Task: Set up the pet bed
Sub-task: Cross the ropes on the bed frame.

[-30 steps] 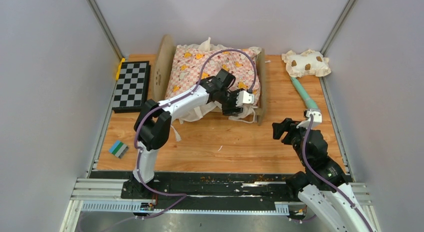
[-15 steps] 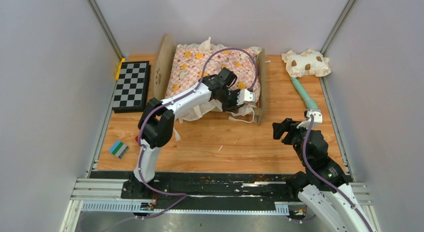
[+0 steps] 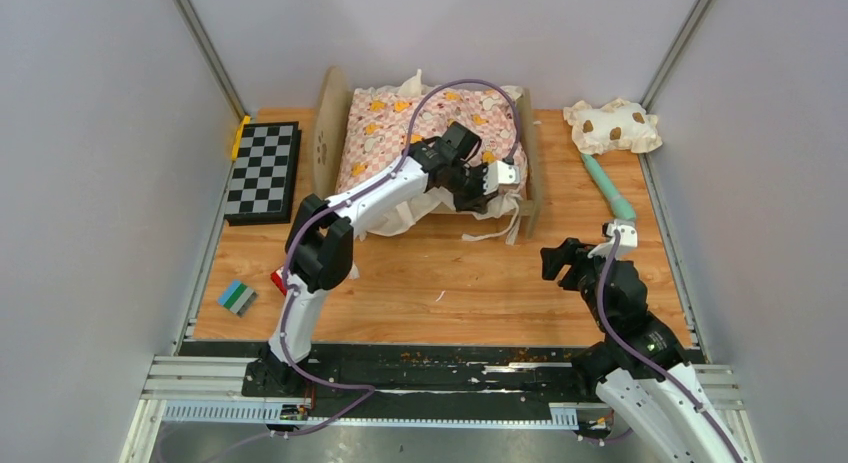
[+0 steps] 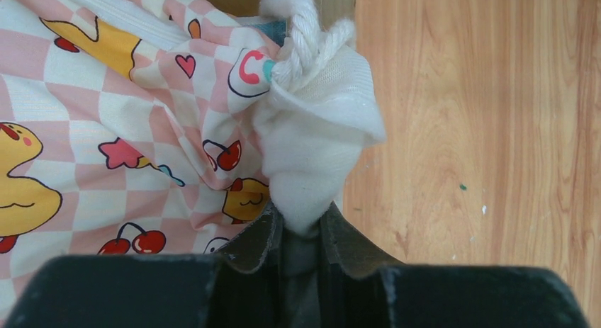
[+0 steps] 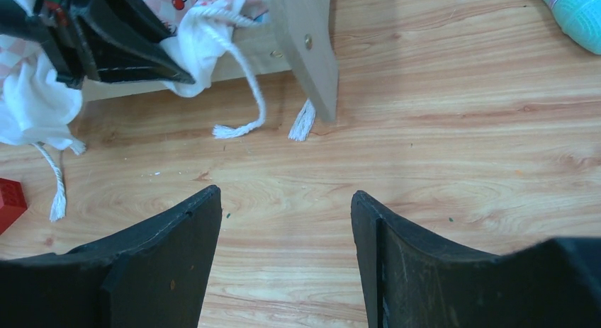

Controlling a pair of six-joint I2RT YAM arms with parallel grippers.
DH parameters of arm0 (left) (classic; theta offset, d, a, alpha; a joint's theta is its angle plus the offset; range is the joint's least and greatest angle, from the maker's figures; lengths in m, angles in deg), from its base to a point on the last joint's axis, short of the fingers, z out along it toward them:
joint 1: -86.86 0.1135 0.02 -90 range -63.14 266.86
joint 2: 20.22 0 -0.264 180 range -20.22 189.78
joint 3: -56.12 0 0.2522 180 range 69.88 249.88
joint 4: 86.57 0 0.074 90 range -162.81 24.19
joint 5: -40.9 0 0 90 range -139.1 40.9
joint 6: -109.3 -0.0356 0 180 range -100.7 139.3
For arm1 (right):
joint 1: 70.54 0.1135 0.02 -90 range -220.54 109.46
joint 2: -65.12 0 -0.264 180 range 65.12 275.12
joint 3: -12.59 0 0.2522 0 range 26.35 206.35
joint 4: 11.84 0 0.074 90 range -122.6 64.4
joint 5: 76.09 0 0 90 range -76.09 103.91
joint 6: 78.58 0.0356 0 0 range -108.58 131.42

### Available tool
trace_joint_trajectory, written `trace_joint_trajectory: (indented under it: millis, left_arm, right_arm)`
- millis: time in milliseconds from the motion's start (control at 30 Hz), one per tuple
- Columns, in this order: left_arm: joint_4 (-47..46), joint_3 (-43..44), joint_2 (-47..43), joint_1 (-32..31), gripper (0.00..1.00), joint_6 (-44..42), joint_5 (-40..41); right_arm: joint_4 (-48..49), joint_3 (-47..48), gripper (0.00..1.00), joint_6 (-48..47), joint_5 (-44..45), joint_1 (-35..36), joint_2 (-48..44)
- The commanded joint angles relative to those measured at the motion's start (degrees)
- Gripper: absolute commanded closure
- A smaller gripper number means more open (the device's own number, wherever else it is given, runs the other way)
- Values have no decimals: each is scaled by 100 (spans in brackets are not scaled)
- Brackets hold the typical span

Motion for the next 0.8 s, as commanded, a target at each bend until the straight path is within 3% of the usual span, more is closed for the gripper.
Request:
trace_joint_trajectory:
  millis: [0, 233, 333, 500, 667, 767]
  left_arm:
    - [-707, 809, 134, -24, 100, 510, -359]
    - [-1558, 743, 543, -24, 98, 844, -344]
    - [-1800, 742, 669, -24, 85, 1034, -231]
    - [-2082, 506, 479, -24, 54, 1222, -65]
    - [-2311, -74, -186, -24, 25, 1319, 245]
    - [-2378, -391, -623, -24, 15, 1473, 463]
  right_arm:
    - [419, -58, 33, 218, 82, -4, 5]
    - [482, -238, 33, 664, 228, -5, 225]
    - [478, -332, 33, 987, 378, -5, 266]
    - [705, -617, 33, 1487, 268, -2, 358]
    - [1650, -1104, 31, 1789, -115, -2, 369]
    - [2221, -1347, 31, 1867, -150, -8, 533]
